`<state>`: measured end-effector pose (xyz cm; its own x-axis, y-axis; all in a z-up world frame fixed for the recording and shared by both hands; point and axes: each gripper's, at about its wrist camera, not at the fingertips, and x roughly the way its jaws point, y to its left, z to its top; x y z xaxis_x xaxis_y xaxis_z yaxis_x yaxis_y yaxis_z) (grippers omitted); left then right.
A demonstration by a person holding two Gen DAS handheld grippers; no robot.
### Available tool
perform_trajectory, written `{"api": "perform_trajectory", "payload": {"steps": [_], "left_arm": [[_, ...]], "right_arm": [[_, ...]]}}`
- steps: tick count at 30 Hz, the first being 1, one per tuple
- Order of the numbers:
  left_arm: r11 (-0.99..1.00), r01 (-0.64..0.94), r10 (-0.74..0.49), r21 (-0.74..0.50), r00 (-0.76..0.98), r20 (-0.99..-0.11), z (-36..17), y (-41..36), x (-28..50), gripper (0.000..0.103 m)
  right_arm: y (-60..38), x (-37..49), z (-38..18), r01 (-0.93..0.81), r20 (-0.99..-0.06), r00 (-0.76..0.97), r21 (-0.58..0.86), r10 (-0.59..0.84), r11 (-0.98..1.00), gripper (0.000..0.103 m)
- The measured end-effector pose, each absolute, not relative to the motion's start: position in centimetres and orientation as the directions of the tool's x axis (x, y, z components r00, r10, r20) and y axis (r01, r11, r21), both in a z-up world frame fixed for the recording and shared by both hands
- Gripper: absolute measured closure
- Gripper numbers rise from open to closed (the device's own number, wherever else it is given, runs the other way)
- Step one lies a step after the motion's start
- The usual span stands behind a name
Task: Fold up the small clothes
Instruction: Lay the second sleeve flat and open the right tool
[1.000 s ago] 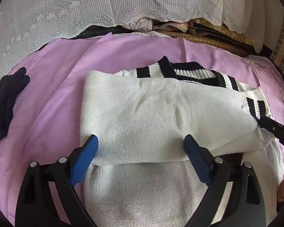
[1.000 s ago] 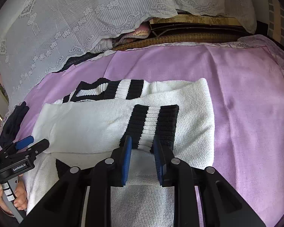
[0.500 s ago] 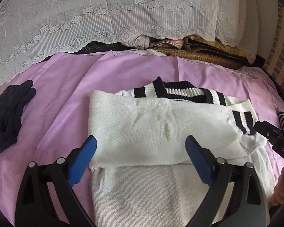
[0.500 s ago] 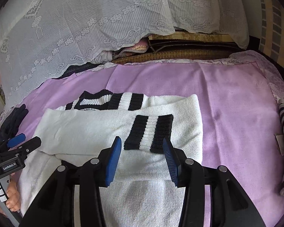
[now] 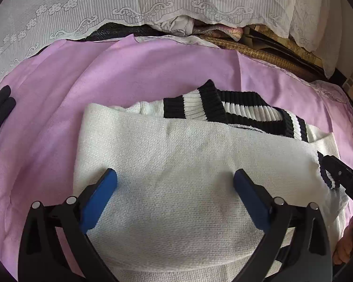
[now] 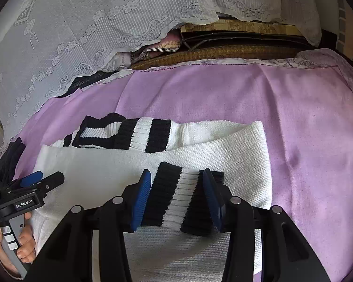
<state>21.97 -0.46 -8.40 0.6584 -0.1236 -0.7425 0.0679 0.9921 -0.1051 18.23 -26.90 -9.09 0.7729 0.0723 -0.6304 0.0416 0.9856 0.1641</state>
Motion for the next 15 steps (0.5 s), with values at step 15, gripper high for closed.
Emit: {"api": "perform_trajectory", "payload": {"steps": [15], "left_arm": [[0.996, 0.092, -0.082, -0.023, 0.712, -0.697, -7.3, 0.8, 13.1, 0.006]], "right_arm": [[-27.6, 12.4, -9.4, 0.089, -0.653, 0.756, 0.151, 0.032, 0.984, 0.045]]}}
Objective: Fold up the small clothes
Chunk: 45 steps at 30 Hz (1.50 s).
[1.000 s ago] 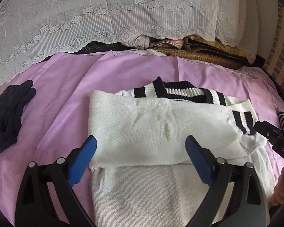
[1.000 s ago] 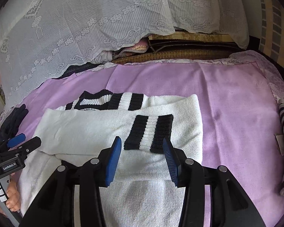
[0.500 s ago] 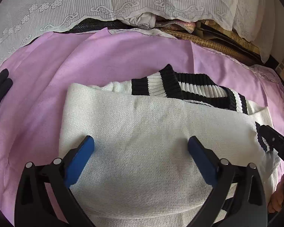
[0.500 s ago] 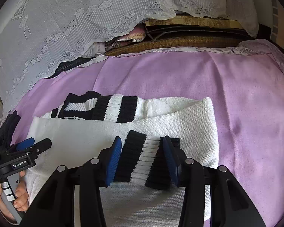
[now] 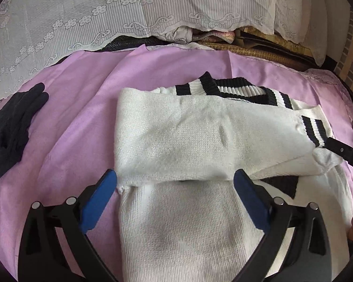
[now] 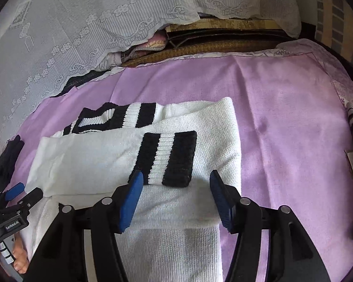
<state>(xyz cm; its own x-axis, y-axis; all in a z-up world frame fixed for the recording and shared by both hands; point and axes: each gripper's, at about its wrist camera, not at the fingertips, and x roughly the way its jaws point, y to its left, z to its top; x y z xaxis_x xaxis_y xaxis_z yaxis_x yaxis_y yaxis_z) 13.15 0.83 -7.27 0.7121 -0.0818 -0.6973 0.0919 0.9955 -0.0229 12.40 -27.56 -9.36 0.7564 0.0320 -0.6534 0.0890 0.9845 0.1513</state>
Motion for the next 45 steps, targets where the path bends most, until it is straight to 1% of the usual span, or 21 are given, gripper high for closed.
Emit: {"api": "perform_trajectory", "payload": {"steps": [3, 5, 7, 9, 11, 13, 16, 20, 22, 25, 27, 30, 33, 36, 41, 45], "left_arm": [[0.994, 0.104, -0.103, -0.04, 0.719, -0.687, -6.9, 1.0, 10.9, 0.006], [0.992, 0.118, -0.108, -0.035, 0.7, -0.706, -7.2, 0.9, 9.9, 0.006], [0.993, 0.118, -0.092, -0.014, 0.683, -0.724, -7.9, 0.8, 8.9, 0.006], [0.992, 0.124, -0.085, -0.003, 0.667, -0.74, -8.2, 0.9, 7.8, 0.006], [0.992, 0.126, -0.085, 0.001, 0.673, -0.735, -8.1, 1.2, 6.5, 0.006], [0.993, 0.12, -0.079, 0.005, 0.684, -0.725, -7.8, 1.6, 5.3, 0.005], [0.994, 0.109, -0.091, -0.022, 0.689, -0.719, -7.5, 2.5, 3.4, 0.005], [0.991, 0.129, -0.106, -0.025, 0.672, -0.733, -7.9, 2.7, 0.1, 0.005], [0.988, 0.154, -0.096, 0.01, 0.667, -0.739, -8.3, 2.2, -1.6, 0.005], [0.979, 0.187, -0.069, 0.076, 0.663, -0.746, -9.2, 1.4, -4.0, 0.005], [0.977, 0.187, -0.047, 0.103, 0.661, -0.748, -9.6, 1.3, -5.1, 0.005], [0.98, 0.179, -0.054, 0.087, 0.662, -0.748, -9.4, 2.0, -6.1, 0.005], [0.984, 0.167, -0.067, 0.062, 0.668, -0.741, -9.0, 2.8, -7.0, 0.005], [0.985, 0.16, -0.067, 0.064, 0.698, -0.712, -8.2, 3.0, -8.0, 0.005], [0.978, 0.16, -0.033, 0.135, 0.755, -0.655, -6.6, 1.7, -9.1, 0.005], [0.978, 0.16, -0.038, 0.137, 0.775, -0.631, -5.5, 0.8, -9.7, 0.005]], "right_arm": [[-27.0, 10.9, -9.6, 0.089, -0.674, 0.739, 0.106, 0.006, 0.99, 0.043], [-26.8, 10.4, -10.4, 0.091, -0.704, 0.71, 0.083, -0.007, 0.992, 0.039], [-26.9, 9.8, -11.3, 0.09, -0.736, 0.677, 0.106, 0.017, 0.99, 0.039], [-27.0, 8.4, -11.1, 0.09, -0.728, 0.685, 0.126, 0.03, 0.988, 0.039], [-26.8, 6.7, -10.9, 0.076, -0.721, 0.692, 0.13, 0.042, 0.989, 0.039], [-26.4, 4.8, -10.9, 0.063, -0.718, 0.694, 0.116, 0.04, 0.991, 0.039], [-25.6, 1.6, -10.9, 0.033, -0.708, 0.705, 0.095, 0.044, 0.995, 0.038], [-23.6, -2.3, -11.4, -0.069, -0.713, 0.699, 0.021, 0.063, 0.997, 0.031], [-22.3, -4.1, -12.1, -0.112, -0.72, 0.692, -0.041, 0.048, 0.993, 0.027], [-21.4, -6.3, -12.6, -0.148, -0.723, 0.69, -0.106, 0.026, 0.983, 0.026], [-21.5, -7.2, -12.5, -0.158, -0.726, 0.687, -0.103, 0.034, 0.982, 0.026], [-22.0, -8.7, -12.3, -0.156, -0.714, 0.699, -0.087, 0.048, 0.984, 0.025], [-23.0, -10.4, -11.4, -0.155, -0.676, 0.73, -0.016, 0.103, 0.988, 0.025], [-24.0, -11.6, -10.5, -0.144, -0.644, 0.752, 0.04, 0.136, 0.989, 0.025], [-23.9, -11.9, -8.9, -0.141, -0.6, 0.785, 0.07, 0.154, 0.988, 0.025], [-22.7, -12.0, -8.1, -0.164, -0.572, 0.797, 0.109, 0.196, 0.981, 0.025]]}}
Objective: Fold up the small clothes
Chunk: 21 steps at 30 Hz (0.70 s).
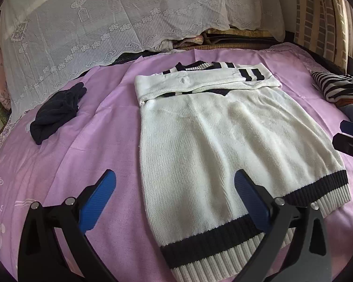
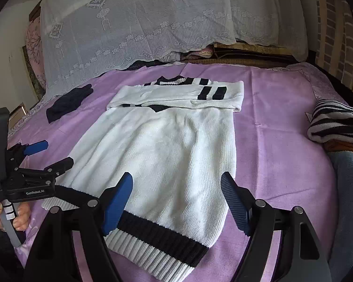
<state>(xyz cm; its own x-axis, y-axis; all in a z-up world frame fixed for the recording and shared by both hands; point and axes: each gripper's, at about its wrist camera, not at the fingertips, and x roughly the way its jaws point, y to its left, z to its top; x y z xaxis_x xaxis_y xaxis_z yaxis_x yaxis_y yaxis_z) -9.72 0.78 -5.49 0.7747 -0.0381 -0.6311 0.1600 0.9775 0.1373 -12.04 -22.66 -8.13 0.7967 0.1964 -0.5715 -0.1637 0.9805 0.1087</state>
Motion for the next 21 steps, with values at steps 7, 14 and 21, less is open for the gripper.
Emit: {"api": "perform_trajectory", "payload": {"steps": [7, 14, 21], "left_arm": [[0.986, 0.134, -0.048, 0.096, 0.792, -0.609, -3.7, -0.1, -8.9, 0.005], [0.989, 0.101, -0.024, 0.104, 0.82, -0.571, -2.5, -0.9, -6.2, 0.005], [0.992, 0.093, -0.024, 0.088, 0.811, -0.585, -3.7, -1.2, -4.5, 0.005]], "right_arm": [[-20.3, -9.5, -6.7, -0.141, -0.543, 0.822, 0.1, 0.173, 0.985, 0.019], [-19.8, -7.6, -5.5, -0.082, -0.491, 0.864, 0.072, 0.107, 0.994, 0.016], [-19.9, -6.7, -6.9, -0.038, -0.481, 0.875, 0.031, 0.048, 0.999, 0.014]]}}
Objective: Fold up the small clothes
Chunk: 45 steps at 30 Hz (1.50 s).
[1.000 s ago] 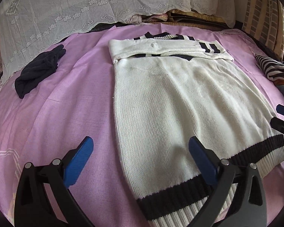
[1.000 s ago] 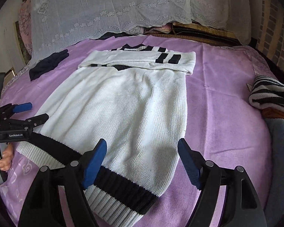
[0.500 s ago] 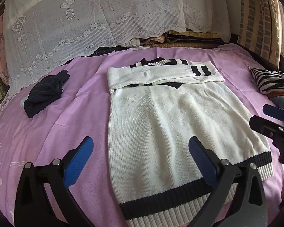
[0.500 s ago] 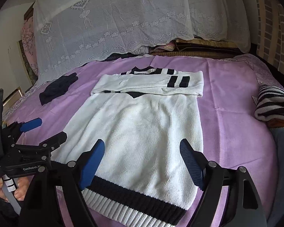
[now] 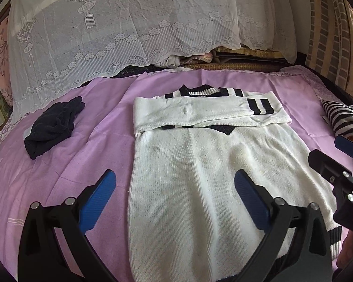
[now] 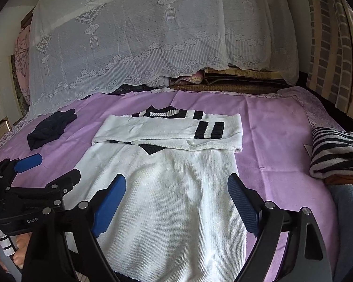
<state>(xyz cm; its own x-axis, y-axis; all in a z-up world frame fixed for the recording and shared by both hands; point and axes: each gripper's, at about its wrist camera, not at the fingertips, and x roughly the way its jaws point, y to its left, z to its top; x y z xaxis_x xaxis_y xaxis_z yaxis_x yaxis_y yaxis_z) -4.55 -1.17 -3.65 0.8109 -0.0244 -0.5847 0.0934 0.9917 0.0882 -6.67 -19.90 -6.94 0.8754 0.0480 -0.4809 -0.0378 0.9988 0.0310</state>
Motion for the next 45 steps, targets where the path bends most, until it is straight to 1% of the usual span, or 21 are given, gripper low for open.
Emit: {"api": "perform_trajectory", "payload": {"steps": [8, 28, 45], "left_arm": [[0.994, 0.095, -0.037, 0.06, 0.776, -0.629, -5.6, -0.6, -4.1, 0.005], [0.995, 0.08, -0.02, 0.067, 0.778, -0.627, -5.8, -0.1, -4.9, 0.005], [0.993, 0.081, -0.01, 0.087, 0.787, -0.617, -5.9, 0.0, -6.6, 0.005]], "right_arm": [[-19.9, -6.1, -8.5, -0.046, -0.518, 0.854, 0.036, 0.057, 0.998, 0.014], [-20.4, -6.5, -9.3, -0.035, -0.53, 0.846, 0.056, 0.06, 0.998, 0.014], [-22.6, -8.9, -10.1, 0.004, -0.536, 0.843, 0.102, 0.052, 0.995, 0.014]]}}
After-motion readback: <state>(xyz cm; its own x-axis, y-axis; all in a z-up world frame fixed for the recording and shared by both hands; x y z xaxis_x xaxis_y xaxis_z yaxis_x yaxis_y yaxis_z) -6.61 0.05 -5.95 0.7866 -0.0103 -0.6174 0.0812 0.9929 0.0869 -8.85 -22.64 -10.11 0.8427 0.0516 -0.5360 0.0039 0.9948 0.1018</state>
